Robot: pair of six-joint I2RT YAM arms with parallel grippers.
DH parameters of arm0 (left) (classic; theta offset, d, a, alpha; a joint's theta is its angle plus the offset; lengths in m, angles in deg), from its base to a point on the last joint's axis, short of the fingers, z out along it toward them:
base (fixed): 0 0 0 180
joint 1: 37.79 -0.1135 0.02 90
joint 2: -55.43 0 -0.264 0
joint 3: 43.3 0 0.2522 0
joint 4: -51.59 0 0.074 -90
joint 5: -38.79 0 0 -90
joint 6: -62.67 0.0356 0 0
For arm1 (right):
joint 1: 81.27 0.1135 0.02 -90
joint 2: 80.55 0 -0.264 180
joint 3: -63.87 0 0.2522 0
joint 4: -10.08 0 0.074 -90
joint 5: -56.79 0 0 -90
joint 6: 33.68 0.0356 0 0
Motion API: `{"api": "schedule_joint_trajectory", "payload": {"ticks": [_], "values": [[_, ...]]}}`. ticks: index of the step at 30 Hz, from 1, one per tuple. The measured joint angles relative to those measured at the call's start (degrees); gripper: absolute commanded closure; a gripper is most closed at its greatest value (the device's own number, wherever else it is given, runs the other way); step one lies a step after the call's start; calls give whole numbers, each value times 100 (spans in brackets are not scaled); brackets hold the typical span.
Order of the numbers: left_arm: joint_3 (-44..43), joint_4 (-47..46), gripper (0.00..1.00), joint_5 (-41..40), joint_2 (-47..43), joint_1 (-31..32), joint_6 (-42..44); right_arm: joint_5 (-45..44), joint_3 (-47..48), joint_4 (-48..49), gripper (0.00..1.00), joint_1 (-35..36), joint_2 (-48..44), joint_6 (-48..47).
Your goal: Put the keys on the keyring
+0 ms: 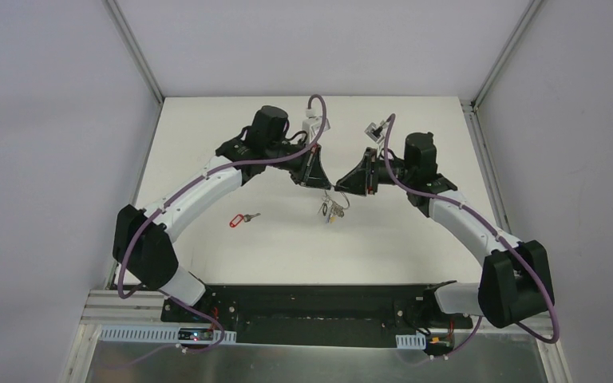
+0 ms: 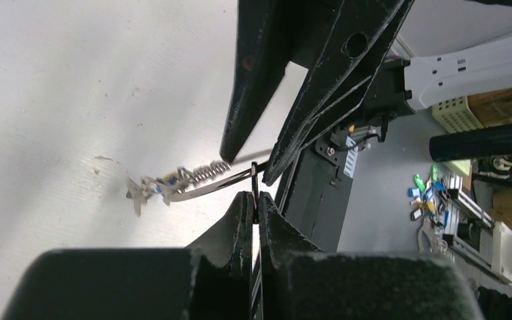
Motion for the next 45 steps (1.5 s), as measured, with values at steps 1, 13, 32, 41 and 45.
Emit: {"api": "schedule_joint_trajectory", "payload": {"ticks": [1, 13, 32, 41, 45], "values": [[-129, 208, 100, 0, 35, 26, 142, -7, 4, -114, 55, -4, -26, -129], [-1720, 2780, 100, 295, 302, 238, 1700, 144, 507, -1969, 39, 245, -772, -2286], [-1838, 3390, 100, 400, 584, 518, 2031, 315, 544, -2503, 66, 815, -743, -2796], [-1838, 3421, 100, 374, 584, 518, 1991, 282, 540, -2365, 94, 850, -623, -2632], [-1838, 3436, 100, 358, 584, 518, 1991, 232, 509, -2304, 100, 850, -623, -2618]]}}
